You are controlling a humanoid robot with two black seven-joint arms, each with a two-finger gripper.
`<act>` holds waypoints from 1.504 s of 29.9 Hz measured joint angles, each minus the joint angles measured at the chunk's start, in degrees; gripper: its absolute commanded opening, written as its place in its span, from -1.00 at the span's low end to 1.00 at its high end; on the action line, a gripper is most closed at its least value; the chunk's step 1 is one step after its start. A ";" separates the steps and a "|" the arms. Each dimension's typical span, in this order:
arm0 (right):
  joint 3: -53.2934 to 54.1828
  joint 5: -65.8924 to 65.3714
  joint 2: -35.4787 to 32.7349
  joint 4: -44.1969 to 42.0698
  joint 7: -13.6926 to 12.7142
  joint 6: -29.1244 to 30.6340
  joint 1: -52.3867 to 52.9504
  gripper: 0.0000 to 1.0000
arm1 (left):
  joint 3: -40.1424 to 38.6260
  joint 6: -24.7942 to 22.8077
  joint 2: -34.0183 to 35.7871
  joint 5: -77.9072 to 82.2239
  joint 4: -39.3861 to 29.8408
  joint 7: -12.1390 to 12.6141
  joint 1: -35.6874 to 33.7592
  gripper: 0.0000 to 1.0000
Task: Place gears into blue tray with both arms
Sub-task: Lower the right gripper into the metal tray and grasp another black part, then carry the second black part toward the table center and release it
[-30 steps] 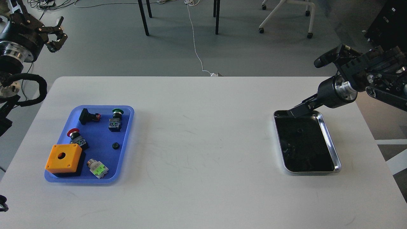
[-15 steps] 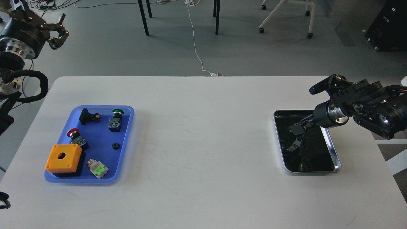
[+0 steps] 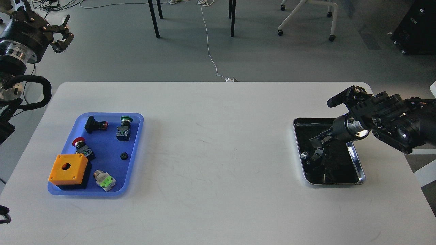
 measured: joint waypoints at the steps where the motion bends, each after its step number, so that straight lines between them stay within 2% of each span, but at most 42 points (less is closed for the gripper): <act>1: 0.00 0.00 0.08 0.00 0.00 0.00 -0.09 0.04 | 0.00 -0.01 0.06 0.00 0.00 0.00 0.00 0.96; 7: -0.02 0.00 0.19 -0.07 0.00 0.07 -0.18 -0.09 | 0.29 -0.07 0.36 0.00 0.00 0.00 0.00 0.96; 17: -2.00 0.02 0.20 -0.07 0.03 0.10 0.13 -0.42 | 0.35 -0.18 0.54 0.00 0.00 0.00 -0.06 0.96; 23: -2.09 0.02 0.22 -0.19 0.03 0.02 0.25 -0.54 | 0.31 -0.60 0.67 0.00 0.00 0.00 -0.14 0.97; 26: -2.13 0.01 0.17 -0.19 0.00 0.02 0.30 -0.69 | 0.31 -0.75 0.69 0.00 0.00 0.03 -0.14 0.97; 36: -2.24 -0.09 0.33 1.45 -0.01 -0.32 5.49 -0.70 | 0.26 -0.79 1.15 0.00 0.01 0.04 -0.17 0.97; 41: -1.78 0.51 1.81 8.34 0.01 -0.31 12.74 -0.70 | 0.30 -0.79 1.59 0.00 0.01 -0.01 -0.17 0.96; 45: -0.89 1.02 6.02 13.79 0.01 -1.17 15.97 -0.70 | 0.42 -0.79 1.60 0.02 0.00 -0.01 -0.17 0.96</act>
